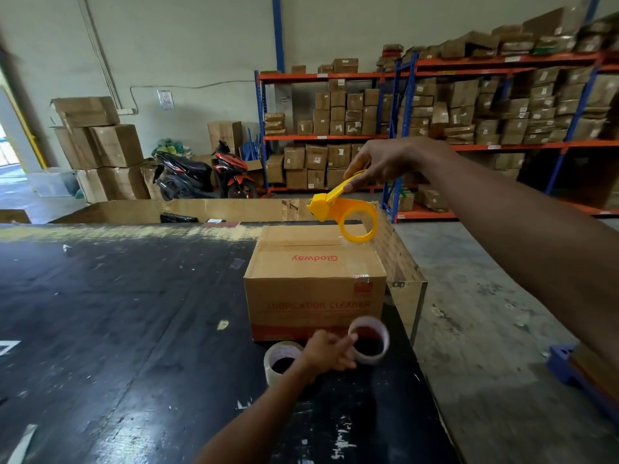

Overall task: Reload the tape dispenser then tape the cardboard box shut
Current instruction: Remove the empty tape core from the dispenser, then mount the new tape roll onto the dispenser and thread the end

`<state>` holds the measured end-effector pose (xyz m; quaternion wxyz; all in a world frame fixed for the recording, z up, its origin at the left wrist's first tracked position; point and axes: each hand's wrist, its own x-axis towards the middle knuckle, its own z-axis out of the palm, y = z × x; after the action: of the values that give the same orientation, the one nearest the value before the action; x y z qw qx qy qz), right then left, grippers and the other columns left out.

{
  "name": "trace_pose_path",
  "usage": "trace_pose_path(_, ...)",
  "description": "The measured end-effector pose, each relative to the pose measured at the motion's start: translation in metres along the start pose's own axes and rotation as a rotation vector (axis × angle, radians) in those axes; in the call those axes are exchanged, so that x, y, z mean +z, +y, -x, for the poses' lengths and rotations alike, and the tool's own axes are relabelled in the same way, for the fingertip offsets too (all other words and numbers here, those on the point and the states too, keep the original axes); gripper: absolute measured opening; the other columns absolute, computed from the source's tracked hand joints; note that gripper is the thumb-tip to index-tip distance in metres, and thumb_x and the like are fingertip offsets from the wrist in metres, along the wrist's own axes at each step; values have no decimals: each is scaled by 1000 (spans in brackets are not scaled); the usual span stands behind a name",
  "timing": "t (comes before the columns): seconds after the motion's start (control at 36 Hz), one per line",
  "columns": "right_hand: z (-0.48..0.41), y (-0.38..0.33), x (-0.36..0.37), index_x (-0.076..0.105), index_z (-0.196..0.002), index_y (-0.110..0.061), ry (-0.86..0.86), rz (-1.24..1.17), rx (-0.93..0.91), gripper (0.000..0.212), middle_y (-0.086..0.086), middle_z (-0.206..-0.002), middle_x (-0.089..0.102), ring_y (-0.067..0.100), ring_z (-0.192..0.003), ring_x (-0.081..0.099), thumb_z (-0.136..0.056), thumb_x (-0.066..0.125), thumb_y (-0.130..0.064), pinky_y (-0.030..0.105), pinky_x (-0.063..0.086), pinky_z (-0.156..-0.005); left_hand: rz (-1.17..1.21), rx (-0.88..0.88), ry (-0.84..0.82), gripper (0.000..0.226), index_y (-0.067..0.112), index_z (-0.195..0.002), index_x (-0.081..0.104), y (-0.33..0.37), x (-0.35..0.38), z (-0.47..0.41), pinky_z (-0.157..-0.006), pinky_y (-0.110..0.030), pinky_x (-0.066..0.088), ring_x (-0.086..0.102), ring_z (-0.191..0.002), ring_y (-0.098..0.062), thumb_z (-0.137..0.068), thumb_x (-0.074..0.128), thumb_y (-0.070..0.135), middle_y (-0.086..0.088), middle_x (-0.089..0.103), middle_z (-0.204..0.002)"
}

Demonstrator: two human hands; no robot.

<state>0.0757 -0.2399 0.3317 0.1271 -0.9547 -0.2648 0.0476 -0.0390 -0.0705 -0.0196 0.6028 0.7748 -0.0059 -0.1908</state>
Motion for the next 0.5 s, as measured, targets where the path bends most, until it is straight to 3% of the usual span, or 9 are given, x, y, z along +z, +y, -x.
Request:
trace_pose_path(0.06, -1, -2, 2, 75, -123, -23, -12, 19, -9, 45, 3, -113, 70, 15, -88, 60, -87, 73, -50, 28, 47, -66, -45, -104, 52, 49, -3, -95, 71, -26, 12, -6, -75, -32, 63, 75, -70, -17, -97, 65, 45, -17, 79, -82)
trace_pose_path(0.14, -3, -2, 6, 72, -129, -20, -39, 19, 1, 50, 1, -116, 69, 16, -93, 61, -87, 74, -48, 28, 48, -69, -127, -193, 101, 46, 6, -80, 65, -52, 22, -15, -54, -22, 55, 71, -52, -9, -96, 64, 49, 0, 71, -54)
trace_pose_path(0.22, -7, -2, 10, 70, -131, -20, -69, 10, 17, 50, -1, -114, 68, 14, -93, 60, -88, 76, -44, 30, 51, -73, -156, -259, 141, 57, -6, -103, 66, -63, 24, -24, -45, -21, 52, 73, -52, -10, -97, 62, 51, 0, 70, -52)
trace_pose_path(0.28, -11, 0, 13, 72, -129, -20, -76, 17, 14, 50, 2, -119, 69, 21, -102, 62, -87, 77, -46, 38, 55, -84, -175, -275, 166, 62, -9, -112, 64, -63, 25, -27, -42, -21, 51, 73, -51, -12, -97, 61, 51, -2, 71, -54)
trace_pose_path(0.36, -16, 1, 16, 73, -127, -20, -71, 20, -2, 50, 2, -122, 69, 24, -110, 62, -86, 77, -48, 42, 55, -91, -206, -278, 203, 61, -6, -114, 60, -61, 26, -31, -42, -22, 53, 73, -50, -15, -98, 59, 53, -4, 71, -58)
trace_pose_path(0.44, -21, 2, 19, 71, -131, -20, -79, 4, -10, 53, -3, -124, 66, 15, -107, 61, -86, 77, -48, 38, 55, -89, -198, -304, 232, 55, -3, -119, 55, -62, 25, -39, -49, -27, 57, 80, -70, -27, -100, 55, 49, -3, 70, -52)
trace_pose_path(0.5, -25, 3, 20, 70, -132, -21, -84, -12, -15, 53, -4, -124, 66, 12, -102, 59, -86, 77, -48, 33, 52, -82, -205, -296, 236, 50, -3, -117, 55, -60, 25, -42, -60, -32, 61, 80, -79, -31, -102, 53, 45, -8, 76, -65)
